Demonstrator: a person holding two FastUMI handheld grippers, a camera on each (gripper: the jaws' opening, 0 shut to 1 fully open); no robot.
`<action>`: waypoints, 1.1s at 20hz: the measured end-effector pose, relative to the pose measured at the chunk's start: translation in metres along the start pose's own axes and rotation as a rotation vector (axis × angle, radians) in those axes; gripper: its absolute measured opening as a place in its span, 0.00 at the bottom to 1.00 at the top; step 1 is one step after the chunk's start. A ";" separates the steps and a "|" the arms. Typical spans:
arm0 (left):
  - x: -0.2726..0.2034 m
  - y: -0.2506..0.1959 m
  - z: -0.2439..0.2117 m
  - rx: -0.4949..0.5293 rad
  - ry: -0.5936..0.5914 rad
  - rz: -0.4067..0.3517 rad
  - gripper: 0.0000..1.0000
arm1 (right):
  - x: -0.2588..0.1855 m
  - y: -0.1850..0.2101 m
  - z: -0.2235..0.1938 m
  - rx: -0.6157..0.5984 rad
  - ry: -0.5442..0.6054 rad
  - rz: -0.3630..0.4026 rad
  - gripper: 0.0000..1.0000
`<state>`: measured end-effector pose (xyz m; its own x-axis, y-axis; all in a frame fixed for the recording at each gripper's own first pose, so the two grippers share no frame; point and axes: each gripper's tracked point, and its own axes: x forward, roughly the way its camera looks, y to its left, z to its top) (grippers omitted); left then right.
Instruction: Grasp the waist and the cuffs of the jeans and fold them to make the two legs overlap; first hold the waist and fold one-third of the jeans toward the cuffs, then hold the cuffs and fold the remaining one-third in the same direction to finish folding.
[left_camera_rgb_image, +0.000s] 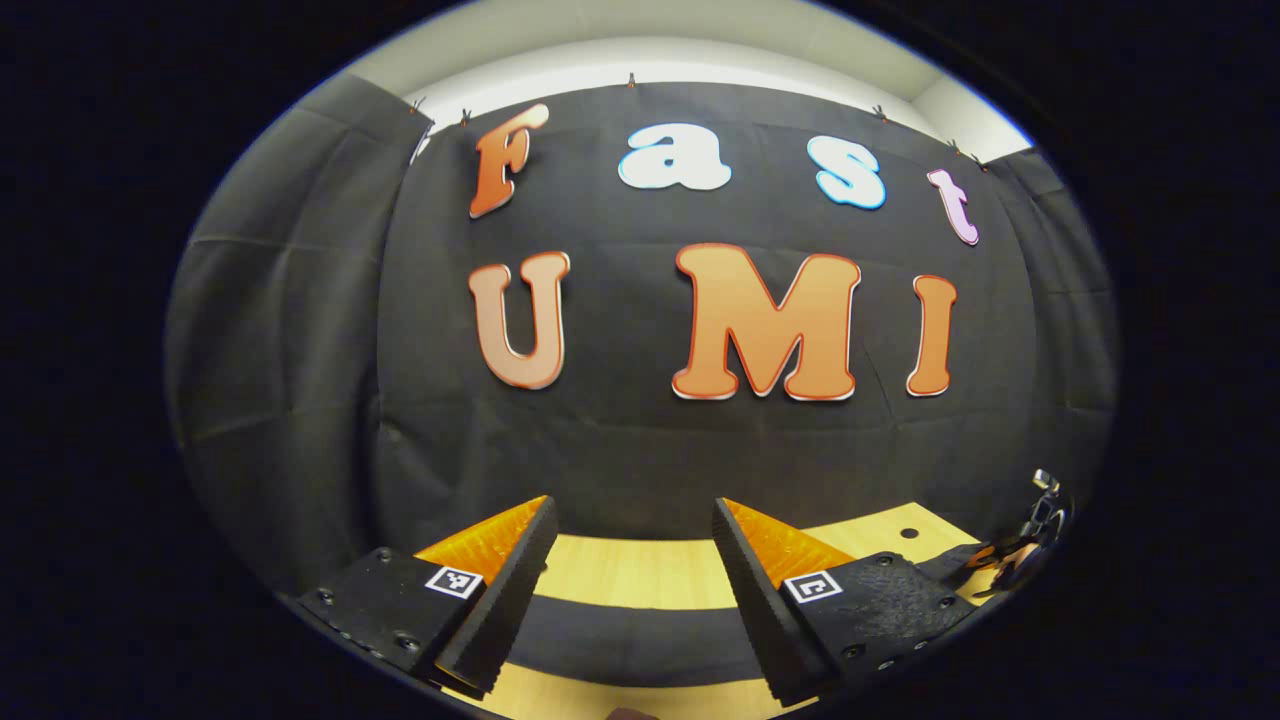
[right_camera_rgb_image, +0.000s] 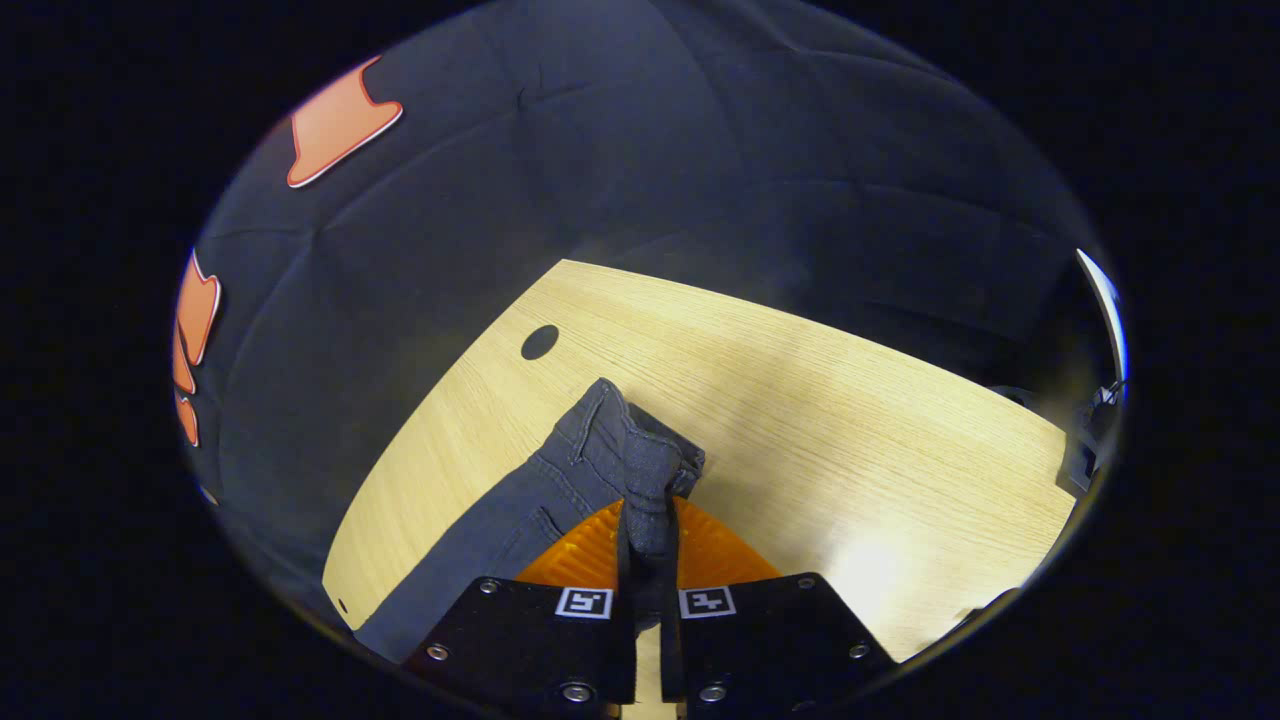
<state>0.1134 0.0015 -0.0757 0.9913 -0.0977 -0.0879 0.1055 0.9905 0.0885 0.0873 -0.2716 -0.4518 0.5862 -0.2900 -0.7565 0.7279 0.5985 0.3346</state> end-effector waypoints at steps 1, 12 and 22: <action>0.000 0.004 0.003 0.013 -0.015 0.006 0.93 | -0.004 0.003 0.000 -0.008 -0.007 0.006 0.10; 0.002 0.051 -0.016 -0.010 0.004 0.011 0.89 | -0.073 0.074 0.004 -0.184 -0.127 0.056 0.10; -0.004 0.095 -0.036 -0.051 0.031 0.046 0.93 | -0.122 0.154 -0.031 -0.405 -0.173 0.158 0.10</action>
<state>0.1168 0.0998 -0.1024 0.9920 -0.0500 -0.1157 0.0552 0.9976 0.0423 0.1167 -0.1211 -0.3261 0.7541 -0.2716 -0.5980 0.4479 0.8786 0.1658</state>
